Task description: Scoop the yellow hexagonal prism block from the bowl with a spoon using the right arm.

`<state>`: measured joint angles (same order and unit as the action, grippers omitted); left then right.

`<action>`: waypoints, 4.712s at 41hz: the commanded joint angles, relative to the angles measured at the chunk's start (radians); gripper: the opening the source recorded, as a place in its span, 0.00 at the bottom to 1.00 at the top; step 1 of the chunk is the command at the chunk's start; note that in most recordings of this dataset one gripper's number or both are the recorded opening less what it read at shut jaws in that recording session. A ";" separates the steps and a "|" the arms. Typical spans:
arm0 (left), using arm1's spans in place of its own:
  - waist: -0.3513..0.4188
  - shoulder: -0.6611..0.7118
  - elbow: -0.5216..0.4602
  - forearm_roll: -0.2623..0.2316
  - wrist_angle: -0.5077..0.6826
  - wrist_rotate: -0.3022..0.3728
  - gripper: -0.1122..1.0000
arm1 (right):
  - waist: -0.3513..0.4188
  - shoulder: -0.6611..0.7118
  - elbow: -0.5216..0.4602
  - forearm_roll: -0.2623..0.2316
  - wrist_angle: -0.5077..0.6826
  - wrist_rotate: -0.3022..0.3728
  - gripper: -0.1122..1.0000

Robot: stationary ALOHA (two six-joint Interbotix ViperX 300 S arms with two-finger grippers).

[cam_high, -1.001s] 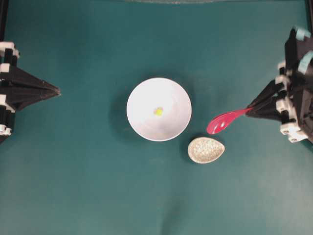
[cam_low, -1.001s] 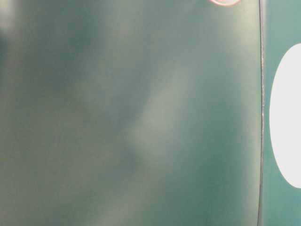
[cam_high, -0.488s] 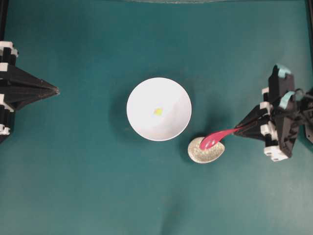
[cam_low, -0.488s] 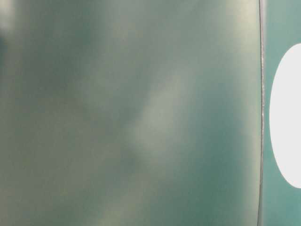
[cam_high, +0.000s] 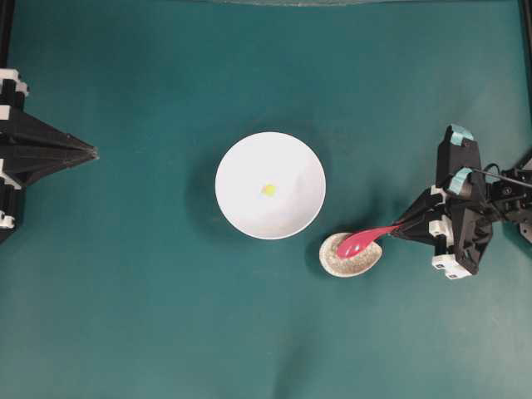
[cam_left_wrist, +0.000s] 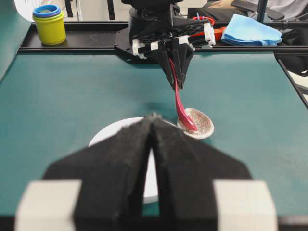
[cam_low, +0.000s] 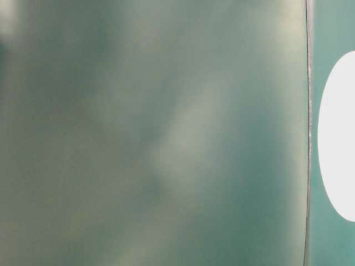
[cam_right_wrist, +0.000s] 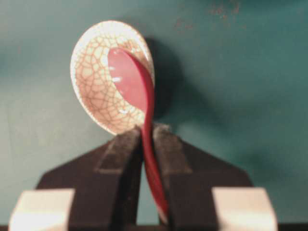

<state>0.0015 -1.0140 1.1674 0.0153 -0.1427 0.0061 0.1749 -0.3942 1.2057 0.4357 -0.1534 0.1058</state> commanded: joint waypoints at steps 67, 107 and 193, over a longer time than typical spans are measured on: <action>0.002 0.005 -0.031 0.003 -0.002 0.012 0.14 | -0.037 -0.015 0.009 -0.492 0.023 -0.018 0.62; 0.002 0.005 -0.029 0.003 -0.002 0.012 0.14 | 0.067 0.179 0.183 -0.249 -0.627 -0.011 0.62; 0.002 0.005 -0.031 0.003 -0.003 0.011 0.14 | 0.225 0.449 0.149 -0.117 -0.841 -0.003 0.55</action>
<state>0.0015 -1.0140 1.1674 0.0153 -0.1396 0.0169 0.3958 0.0629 1.3637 0.3160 -0.9879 0.1012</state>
